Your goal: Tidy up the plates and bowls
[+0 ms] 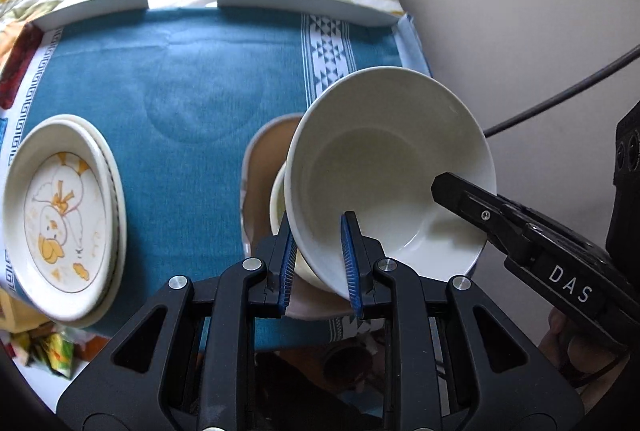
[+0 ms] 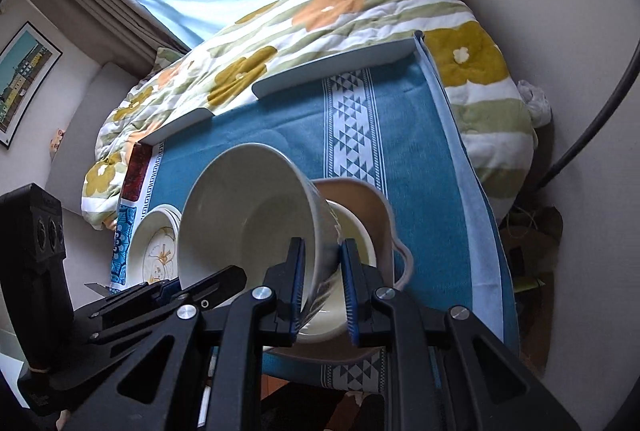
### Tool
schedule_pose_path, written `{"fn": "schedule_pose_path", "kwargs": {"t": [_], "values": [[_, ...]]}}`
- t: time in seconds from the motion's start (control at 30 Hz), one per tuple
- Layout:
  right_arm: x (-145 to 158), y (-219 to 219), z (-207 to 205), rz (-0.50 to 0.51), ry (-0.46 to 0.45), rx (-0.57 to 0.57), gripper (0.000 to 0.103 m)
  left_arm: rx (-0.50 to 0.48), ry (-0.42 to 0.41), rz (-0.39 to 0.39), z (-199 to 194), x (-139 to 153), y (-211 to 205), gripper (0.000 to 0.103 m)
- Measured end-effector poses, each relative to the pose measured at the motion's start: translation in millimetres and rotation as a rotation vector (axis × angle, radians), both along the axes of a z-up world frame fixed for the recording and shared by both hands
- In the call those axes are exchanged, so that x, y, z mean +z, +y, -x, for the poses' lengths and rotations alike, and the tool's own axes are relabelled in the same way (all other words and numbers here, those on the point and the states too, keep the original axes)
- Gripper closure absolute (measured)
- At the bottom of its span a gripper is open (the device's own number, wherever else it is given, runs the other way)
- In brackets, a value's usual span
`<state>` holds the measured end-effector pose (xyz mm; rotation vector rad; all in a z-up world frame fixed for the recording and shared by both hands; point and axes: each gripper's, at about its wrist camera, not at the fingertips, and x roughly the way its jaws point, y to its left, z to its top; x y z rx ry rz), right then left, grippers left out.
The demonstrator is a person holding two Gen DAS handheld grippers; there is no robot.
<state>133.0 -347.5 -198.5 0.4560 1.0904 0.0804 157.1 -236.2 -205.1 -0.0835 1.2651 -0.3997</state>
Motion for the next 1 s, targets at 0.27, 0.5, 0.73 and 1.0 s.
{"fn": "schedule_pose_path", "kwargs": {"t": [0.27,0.5,0.73,1.0], "values": [[-19.9,2.3,2.6,0.018,0.046,0.005,0.087,-0.059,0.006,-0.134,-4.2,-16.8,-15.3,0.084],[-31.8,3.7,2.7,0.041,0.067,0.013,0.087,-0.097,-0.011,-0.202,-6.3,-21.1,-23.1,0.084],[-36.1,6.8,5.0,0.059,0.082,0.022,0.087,-0.120,-0.037,-0.241,-4.6,-20.8,-27.9,0.084],[-35.3,7.7,7.3,0.065,0.084,0.023,0.087,-0.139,-0.070,-0.286,0.5,-20.0,-32.0,0.084]]}}
